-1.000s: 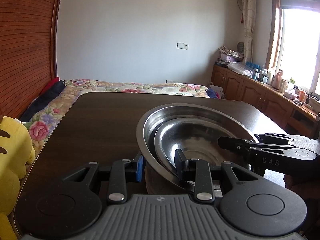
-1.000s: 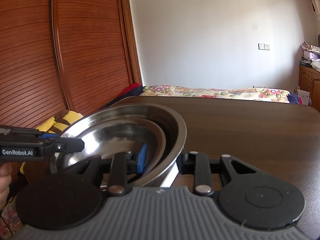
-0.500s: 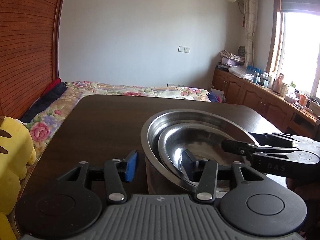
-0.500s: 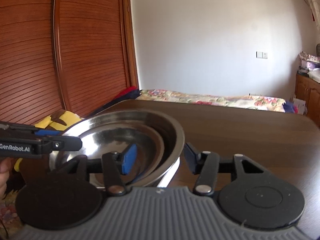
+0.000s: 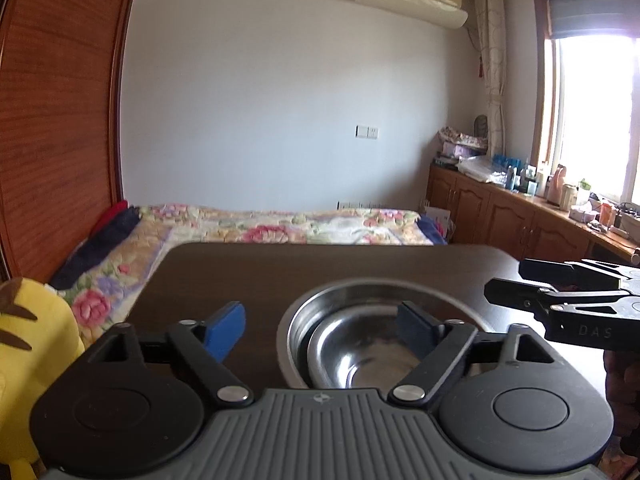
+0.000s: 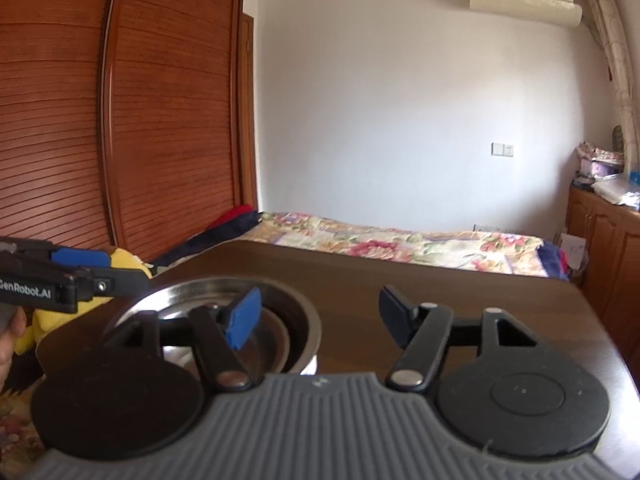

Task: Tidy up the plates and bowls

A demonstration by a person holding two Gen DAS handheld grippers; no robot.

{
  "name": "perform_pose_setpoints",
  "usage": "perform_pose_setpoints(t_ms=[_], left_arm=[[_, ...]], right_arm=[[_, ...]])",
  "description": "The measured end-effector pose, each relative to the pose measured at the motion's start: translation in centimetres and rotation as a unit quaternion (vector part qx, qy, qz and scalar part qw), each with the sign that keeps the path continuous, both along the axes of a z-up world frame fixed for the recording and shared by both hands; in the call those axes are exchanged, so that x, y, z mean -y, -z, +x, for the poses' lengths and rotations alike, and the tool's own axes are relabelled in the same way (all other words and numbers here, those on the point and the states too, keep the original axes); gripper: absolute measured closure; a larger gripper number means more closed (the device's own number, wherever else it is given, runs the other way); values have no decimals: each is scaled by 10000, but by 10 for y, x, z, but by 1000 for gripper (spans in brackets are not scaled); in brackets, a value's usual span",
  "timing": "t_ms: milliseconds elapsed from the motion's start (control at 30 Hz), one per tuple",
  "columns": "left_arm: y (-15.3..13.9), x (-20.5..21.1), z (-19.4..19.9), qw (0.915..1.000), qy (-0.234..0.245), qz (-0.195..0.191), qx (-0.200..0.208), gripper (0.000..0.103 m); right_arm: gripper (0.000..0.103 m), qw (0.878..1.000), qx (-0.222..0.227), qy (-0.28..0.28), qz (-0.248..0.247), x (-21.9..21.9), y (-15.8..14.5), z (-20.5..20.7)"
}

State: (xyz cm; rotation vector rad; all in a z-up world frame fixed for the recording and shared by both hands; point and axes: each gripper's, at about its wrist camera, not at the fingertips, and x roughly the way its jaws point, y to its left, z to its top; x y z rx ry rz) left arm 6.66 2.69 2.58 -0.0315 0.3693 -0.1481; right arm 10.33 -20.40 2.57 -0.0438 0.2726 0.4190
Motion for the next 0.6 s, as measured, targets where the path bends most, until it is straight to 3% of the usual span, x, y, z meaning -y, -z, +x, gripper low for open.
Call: perform_pose_setpoints(t_ms=[67, 167, 300, 600], left_arm=[[-3, 4, -2, 10000, 2, 16, 81, 9], [-7, 11, -6, 9998, -13, 62, 204, 0], [-11, 19, -9, 9994, -33, 122, 320, 0], [-14, 36, -10, 9989, -142, 265, 352, 0]], right_arm=[[30, 10000, 18, 75, 19, 5, -2, -3], [13, 9998, 80, 186, 59, 11, -4, -8], [0, 9992, 183, 350, 84, 20, -6, -15], [0, 9957, 288, 809, 339, 37, -12, -28]])
